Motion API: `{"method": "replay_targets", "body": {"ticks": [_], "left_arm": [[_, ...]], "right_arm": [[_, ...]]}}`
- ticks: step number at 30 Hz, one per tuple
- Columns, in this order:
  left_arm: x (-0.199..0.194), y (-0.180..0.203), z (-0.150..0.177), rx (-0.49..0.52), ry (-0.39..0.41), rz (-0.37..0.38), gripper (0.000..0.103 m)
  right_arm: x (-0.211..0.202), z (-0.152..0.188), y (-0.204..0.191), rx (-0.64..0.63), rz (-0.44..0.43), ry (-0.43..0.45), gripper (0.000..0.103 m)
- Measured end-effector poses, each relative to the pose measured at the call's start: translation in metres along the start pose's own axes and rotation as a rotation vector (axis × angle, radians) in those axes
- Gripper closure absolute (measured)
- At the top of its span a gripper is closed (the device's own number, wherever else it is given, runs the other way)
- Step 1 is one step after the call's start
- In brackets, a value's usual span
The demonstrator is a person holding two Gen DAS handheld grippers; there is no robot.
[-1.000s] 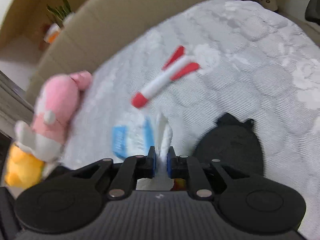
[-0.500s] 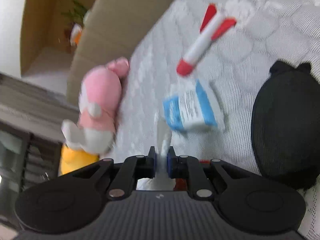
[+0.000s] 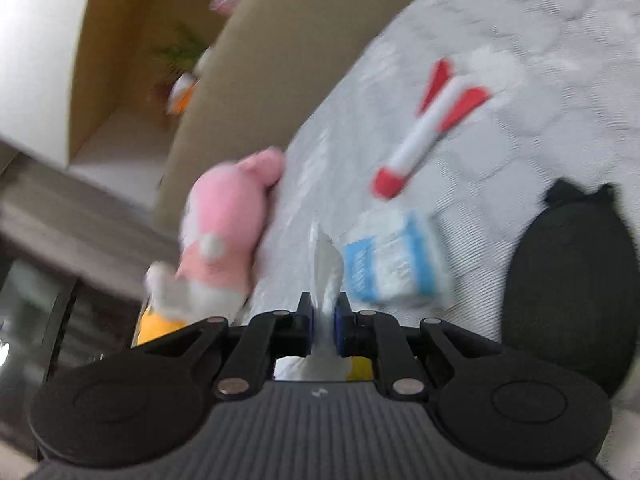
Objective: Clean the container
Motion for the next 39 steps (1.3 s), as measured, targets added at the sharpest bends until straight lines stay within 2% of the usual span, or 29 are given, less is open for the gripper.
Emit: {"method": "replay_targets", "body": {"ticks": [4,9,13,15,18,20,22,24,27,29,32,37,39], "left_arm": [[-0.005,-0.009,-0.001,-0.073,-0.01,0.021,0.027],[-0.014,-0.013,-0.001,-0.098,0.013,0.033,0.027],[-0.021,-0.024,-0.005,-0.18,0.038,0.062,0.027],[-0.026,-0.028,-0.003,-0.256,0.072,0.094,0.026],[-0.037,-0.05,-0.011,-0.442,0.135,0.191,0.024],[-0.039,-0.057,-0.011,-0.545,0.119,0.261,0.022],[-0.038,-0.061,-0.001,-0.58,0.047,0.296,0.021],[-0.032,-0.061,0.011,-0.54,-0.019,0.281,0.015],[-0.022,-0.054,0.024,-0.419,-0.104,0.217,0.011],[-0.016,-0.052,0.027,-0.374,-0.131,0.196,0.01],[-0.012,-0.051,0.026,-0.359,-0.139,0.193,0.009],[-0.001,-0.051,0.042,-0.284,-0.24,0.124,0.005],[0.006,-0.049,0.051,-0.282,-0.291,0.13,0.005]], "right_arm": [[0.015,0.015,0.0,-0.092,0.104,-0.069,0.088],[0.009,0.008,0.016,-0.013,0.15,-0.04,0.09],[0.012,0.012,0.024,-0.059,0.258,-0.064,0.09],[0.015,0.016,0.025,-0.095,0.296,-0.084,0.09],[0.015,0.016,0.022,-0.095,0.287,-0.078,0.09],[0.014,0.015,0.019,-0.076,0.254,-0.066,0.09],[0.013,0.016,0.015,-0.058,0.217,-0.06,0.09],[0.016,0.019,0.009,-0.049,0.172,-0.073,0.088],[0.023,0.027,-0.003,-0.038,0.092,-0.11,0.089],[0.029,0.036,-0.013,-0.035,0.036,-0.143,0.089],[0.042,0.052,-0.027,-0.059,-0.015,-0.196,0.088],[0.065,0.078,-0.03,-0.232,0.107,-0.309,0.088],[0.069,0.082,-0.027,-0.271,0.16,-0.332,0.088]]}}
Point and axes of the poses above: each gripper's, at about its wrist camera, not at the fingertips, and x roughly the way its jaws point, y to its right, z to its underside, the point moved 6 cm from there along x, roughly the way its jaws point, and after that the axes turned 4 degrees about y, right-handed, at the moved point
